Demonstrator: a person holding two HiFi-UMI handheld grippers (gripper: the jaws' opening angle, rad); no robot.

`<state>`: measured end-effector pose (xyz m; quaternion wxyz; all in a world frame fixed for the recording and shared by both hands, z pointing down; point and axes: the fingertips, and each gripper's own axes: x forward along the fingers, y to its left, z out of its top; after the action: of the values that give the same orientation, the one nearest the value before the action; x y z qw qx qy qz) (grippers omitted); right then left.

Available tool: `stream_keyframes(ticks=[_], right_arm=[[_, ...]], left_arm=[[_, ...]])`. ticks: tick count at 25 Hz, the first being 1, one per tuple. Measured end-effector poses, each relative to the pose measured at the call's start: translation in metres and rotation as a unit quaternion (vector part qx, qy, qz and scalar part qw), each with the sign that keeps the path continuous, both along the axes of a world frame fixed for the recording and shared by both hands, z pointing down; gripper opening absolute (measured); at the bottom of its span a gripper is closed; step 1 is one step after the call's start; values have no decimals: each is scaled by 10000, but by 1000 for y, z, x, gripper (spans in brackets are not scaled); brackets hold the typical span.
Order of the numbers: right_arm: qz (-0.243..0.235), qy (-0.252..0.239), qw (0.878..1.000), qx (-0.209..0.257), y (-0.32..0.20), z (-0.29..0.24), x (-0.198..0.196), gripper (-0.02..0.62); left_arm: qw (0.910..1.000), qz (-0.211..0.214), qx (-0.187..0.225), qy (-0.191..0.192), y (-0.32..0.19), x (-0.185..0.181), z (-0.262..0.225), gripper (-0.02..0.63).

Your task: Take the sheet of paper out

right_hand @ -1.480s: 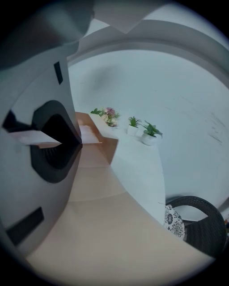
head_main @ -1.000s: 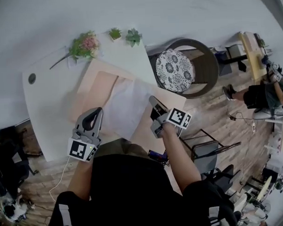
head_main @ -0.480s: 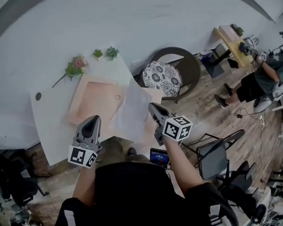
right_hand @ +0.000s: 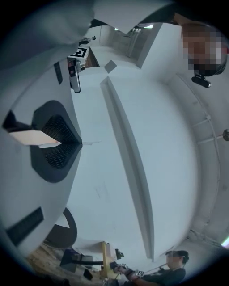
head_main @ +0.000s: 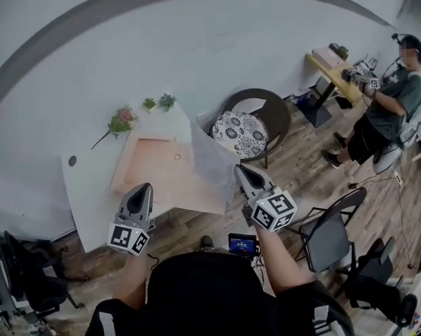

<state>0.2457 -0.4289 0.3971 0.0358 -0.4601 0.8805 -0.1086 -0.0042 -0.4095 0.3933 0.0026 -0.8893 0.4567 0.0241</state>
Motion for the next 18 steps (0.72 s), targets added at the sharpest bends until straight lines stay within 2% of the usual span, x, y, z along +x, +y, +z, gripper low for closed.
stream_keyframes(ticks=[9, 18], right_arm=[[579, 86, 9953, 767, 95, -30, 3, 9], [905, 60, 9932, 732, 206, -20, -8, 9]], left_arm=[[9997, 81, 200, 58, 67, -2, -19, 5], [9997, 228, 66, 68, 186, -16, -1, 5]])
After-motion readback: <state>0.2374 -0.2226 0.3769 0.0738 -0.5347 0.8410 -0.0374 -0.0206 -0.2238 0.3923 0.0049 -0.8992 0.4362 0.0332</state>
